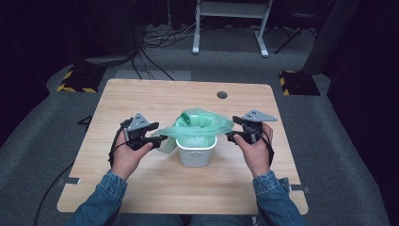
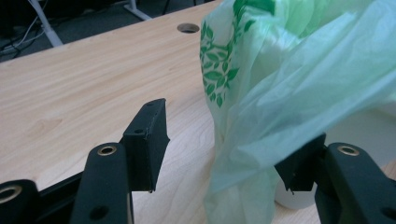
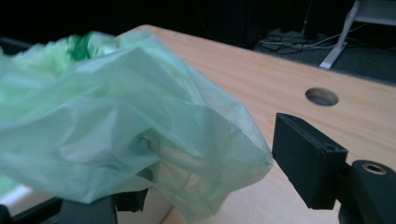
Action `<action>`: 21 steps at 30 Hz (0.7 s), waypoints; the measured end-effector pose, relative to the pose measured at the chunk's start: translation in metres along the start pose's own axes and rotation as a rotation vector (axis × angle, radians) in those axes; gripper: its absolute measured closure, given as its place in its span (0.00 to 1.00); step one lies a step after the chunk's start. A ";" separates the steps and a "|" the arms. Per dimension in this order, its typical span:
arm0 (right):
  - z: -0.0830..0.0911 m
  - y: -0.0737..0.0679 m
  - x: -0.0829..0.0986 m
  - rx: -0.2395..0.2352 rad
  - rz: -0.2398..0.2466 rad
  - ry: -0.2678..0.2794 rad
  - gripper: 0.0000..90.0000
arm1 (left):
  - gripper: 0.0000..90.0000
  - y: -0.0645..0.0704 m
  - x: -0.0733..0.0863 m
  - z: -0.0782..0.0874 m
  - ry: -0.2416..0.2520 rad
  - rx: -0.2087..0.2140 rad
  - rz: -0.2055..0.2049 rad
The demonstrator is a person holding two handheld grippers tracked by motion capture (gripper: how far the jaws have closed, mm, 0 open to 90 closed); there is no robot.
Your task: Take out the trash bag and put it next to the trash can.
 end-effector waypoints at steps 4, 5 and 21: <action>-0.002 0.005 -0.021 0.020 -0.009 0.043 0.35 | 0.48 0.004 -0.008 0.003 0.017 0.006 -0.016; -0.002 0.005 -0.026 0.021 -0.007 0.055 0.35 | 0.48 0.006 -0.010 0.004 0.022 0.011 -0.020; -0.013 -0.046 -0.091 -0.063 0.164 0.110 0.29 | 0.47 0.052 -0.033 0.004 0.059 0.113 -0.122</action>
Point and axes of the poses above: each handheld gripper's, and its own axes: z roughly backward along the jaws, x roughly out of its underside, y roughly to its right, the point moved 9 cm from there along -z, roughly forward along the jaws, and after that the axes turned 15 degrees about z, right-handed, at the moved point
